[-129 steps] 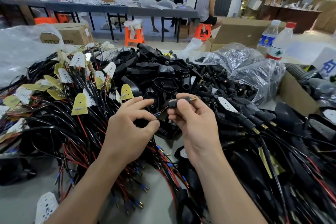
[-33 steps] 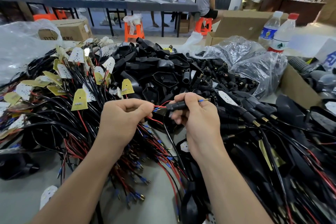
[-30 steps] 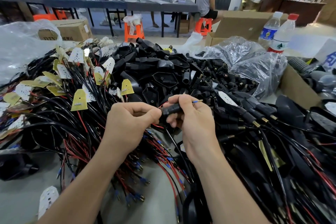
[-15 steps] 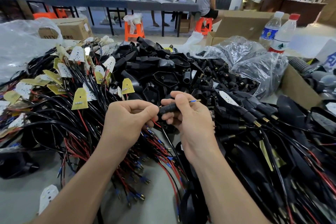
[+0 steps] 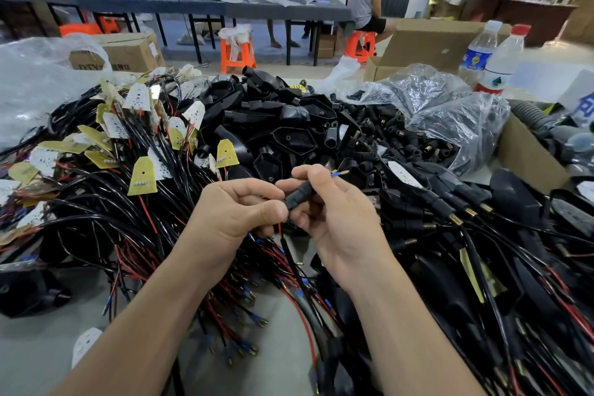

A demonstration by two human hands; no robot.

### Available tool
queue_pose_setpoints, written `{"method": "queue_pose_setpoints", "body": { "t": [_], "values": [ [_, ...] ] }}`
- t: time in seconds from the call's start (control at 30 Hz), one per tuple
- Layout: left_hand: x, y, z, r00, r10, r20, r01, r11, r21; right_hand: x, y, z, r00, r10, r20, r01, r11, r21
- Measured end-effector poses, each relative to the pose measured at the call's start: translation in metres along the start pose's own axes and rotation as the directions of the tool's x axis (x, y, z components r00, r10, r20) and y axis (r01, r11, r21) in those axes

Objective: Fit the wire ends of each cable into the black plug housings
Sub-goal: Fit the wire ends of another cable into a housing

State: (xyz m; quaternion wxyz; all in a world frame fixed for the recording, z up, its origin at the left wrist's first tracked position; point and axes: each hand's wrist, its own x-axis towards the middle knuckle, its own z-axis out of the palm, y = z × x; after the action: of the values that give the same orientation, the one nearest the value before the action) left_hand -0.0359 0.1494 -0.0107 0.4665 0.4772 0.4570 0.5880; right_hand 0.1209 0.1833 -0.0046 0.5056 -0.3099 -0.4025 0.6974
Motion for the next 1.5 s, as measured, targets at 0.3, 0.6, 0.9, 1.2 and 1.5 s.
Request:
{"method": "queue_pose_setpoints", "body": {
  "t": [0.3, 0.6, 0.9, 1.2, 1.5],
  "values": [
    [-0.007, -0.001, 0.012, 0.997, 0.047, 0.057, -0.058, 0.977, 0.204, -0.004, -0.004, 0.000, 0.993, -0.080, -0.092, 0.068, 0.990, -0.124],
    [-0.011, 0.003, 0.025, 0.981, -0.080, 0.178, 0.026, 0.958, 0.285, 0.013, -0.020, -0.007, 0.939, -0.268, -0.215, 0.213, 0.946, -0.245],
    [-0.011, 0.005, 0.024, 0.996, -0.071, 0.049, 0.036, 0.857, 0.514, 0.041, -0.016, 0.007, 0.905, -0.415, -0.093, 0.222, 0.646, -0.730],
    [-0.017, -0.002, 0.039, 0.976, -0.193, 0.104, 0.103, 0.822, 0.561, 0.084, -0.055, 0.003, 0.831, -0.368, -0.417, 0.159, 0.876, -0.456],
    [-0.011, 0.004, 0.032, 0.835, -0.496, 0.238, 0.506, 0.862, 0.020, 0.094, -0.077, -0.014, 0.853, -0.071, -0.517, 0.143, 0.984, 0.102]
  ]
}}
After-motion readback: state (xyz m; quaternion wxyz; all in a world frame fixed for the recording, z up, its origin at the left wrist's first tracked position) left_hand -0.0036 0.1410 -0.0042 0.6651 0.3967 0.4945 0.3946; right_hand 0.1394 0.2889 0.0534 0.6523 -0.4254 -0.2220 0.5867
